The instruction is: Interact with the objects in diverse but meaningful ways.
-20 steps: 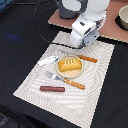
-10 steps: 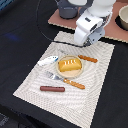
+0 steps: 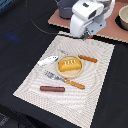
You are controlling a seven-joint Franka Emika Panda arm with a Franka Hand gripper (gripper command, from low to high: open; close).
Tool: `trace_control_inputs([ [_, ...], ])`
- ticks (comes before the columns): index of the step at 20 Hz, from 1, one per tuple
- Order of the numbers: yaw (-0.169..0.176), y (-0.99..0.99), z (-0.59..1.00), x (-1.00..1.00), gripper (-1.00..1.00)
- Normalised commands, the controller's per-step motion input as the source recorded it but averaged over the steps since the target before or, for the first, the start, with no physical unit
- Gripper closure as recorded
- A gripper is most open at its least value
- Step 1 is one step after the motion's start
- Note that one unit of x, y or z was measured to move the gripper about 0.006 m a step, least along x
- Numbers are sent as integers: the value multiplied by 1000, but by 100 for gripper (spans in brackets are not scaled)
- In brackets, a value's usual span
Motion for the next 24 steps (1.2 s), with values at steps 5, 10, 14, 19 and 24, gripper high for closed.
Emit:
trace_control_inputs([
  [5, -21, -373, -175, -789, 100],
  [10, -40, -324, -388, -807, 100],
  [14, -50, -289, -341, -844, 100],
  [19, -49, -310, -158, -853, 100],
  [24, -42, -308, 175, -858, 100],
])
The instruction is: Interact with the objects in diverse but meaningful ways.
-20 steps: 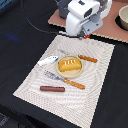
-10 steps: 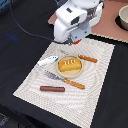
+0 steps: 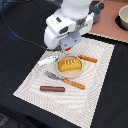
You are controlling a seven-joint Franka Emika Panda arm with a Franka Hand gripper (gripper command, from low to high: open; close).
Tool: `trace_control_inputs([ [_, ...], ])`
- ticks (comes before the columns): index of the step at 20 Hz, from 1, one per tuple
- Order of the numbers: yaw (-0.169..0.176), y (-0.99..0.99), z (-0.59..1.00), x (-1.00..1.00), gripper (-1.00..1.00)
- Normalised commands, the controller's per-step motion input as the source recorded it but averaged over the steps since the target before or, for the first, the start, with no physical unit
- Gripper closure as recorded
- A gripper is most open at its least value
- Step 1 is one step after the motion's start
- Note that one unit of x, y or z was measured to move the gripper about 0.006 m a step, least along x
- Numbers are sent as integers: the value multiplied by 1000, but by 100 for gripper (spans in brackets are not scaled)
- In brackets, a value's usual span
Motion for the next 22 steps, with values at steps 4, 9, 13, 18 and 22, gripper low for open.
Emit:
trace_control_inputs([
  [4, -37, -337, 129, -831, 100],
  [9, -27, -374, 12, -787, 100],
  [13, -22, -384, -13, -806, 100],
  [18, -19, -404, -12, -812, 100],
  [22, -21, -414, -59, -802, 100],
])
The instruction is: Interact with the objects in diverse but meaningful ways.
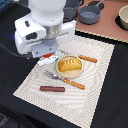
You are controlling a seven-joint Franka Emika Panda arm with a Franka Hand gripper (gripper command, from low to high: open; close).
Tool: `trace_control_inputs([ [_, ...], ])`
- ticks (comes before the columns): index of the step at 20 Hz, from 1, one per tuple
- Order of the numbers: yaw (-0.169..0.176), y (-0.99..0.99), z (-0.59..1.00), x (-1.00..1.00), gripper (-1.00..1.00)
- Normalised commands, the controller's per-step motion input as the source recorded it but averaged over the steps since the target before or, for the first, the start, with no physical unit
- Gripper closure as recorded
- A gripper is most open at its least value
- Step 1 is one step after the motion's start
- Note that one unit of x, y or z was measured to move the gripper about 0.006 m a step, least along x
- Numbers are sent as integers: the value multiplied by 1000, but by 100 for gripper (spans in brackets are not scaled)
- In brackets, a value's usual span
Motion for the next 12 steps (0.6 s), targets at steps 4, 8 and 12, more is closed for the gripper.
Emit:
trace_control_inputs([
  [4, -27, -374, -262, -826, 100],
  [8, -25, -346, -336, -849, 100],
  [12, -14, -197, -484, -935, 100],
])
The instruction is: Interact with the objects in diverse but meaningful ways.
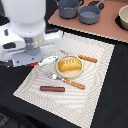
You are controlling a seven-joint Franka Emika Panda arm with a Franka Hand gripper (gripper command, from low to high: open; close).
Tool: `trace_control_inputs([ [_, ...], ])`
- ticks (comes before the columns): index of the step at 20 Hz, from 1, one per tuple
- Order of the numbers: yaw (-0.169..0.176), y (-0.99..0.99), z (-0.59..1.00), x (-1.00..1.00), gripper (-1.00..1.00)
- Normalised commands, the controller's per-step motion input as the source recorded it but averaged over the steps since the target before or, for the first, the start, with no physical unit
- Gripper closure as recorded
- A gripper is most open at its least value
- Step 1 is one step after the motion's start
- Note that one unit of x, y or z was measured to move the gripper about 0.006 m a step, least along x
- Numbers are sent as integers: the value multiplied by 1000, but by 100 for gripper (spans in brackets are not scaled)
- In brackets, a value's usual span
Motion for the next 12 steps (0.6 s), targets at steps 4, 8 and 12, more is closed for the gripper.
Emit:
trace_control_inputs([
  [4, 0, 0, -546, -918, 100],
  [8, 0, -15, -503, -727, 100],
  [12, -32, -36, 28, 119, -100],
])
